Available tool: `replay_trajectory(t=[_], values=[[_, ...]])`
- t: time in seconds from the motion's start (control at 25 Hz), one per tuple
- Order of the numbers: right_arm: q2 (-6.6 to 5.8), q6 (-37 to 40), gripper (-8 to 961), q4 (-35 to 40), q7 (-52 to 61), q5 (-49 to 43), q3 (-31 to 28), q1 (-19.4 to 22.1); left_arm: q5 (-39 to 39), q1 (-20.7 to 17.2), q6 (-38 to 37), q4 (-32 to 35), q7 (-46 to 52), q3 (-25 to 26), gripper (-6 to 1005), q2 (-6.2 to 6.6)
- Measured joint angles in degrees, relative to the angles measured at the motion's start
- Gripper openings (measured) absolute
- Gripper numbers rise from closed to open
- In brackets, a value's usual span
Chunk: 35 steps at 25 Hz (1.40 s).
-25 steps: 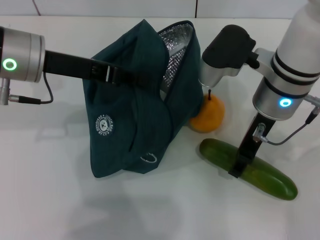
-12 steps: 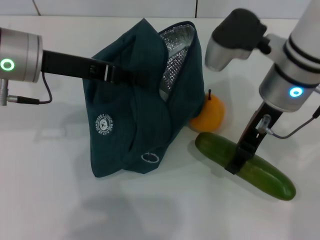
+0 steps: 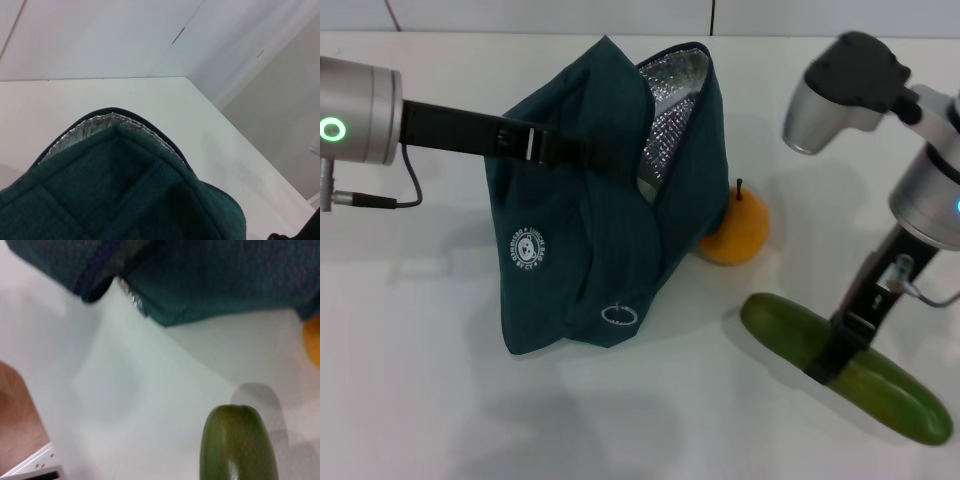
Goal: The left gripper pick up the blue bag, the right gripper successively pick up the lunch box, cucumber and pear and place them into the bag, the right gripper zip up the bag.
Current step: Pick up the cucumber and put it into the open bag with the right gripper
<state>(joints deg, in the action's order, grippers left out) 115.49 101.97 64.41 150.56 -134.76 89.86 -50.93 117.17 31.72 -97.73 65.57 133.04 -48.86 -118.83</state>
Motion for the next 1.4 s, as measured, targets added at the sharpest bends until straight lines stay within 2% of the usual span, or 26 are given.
replay_trajectory(t=[0.32,0.8,0.88,0.92,1.08,1.24,1.4], values=[[-0.54,3.10,645,2.26,-0.91,-0.78,-5.44,4.13,-0.05,0.25,0.00,0.00,-0.02,0.00,40,-0.23],[-3.23,4.01,645,1.44,-2.73,-3.14,-19.92,8.03,-1.21,0.10,0.00,0.00,-0.21,-0.35,40,-0.35],[-3.69,4.81,644,1.44,-3.87,-2.66,-24.93,8.38,-1.22,0.04,0.00,0.00,-0.25,-0.38,40,-0.35],[-3.69,4.81,644,1.44,-3.87,-2.66,-24.93,8.38,-1.22,0.04,0.00,-0.01,-0.32,-0.43,40,-0.35],[-3.88,6.98,644,1.87,-6.03,-0.63,-36.24,8.91,-1.30,0.02,0.00,-0.59,-0.54,-0.53,40,-0.35],[-4.40,7.37,644,2.44,-6.91,2.06,-41.89,9.24,-1.34,-0.07,0.00,-0.69,-0.59,-0.54,40,-0.35],[-4.85,7.58,644,3.88,-8.35,9.76,-47.88,10.54,-1.34,0.00,-0.04,-0.71,-0.59,-0.53,40,-0.35]])
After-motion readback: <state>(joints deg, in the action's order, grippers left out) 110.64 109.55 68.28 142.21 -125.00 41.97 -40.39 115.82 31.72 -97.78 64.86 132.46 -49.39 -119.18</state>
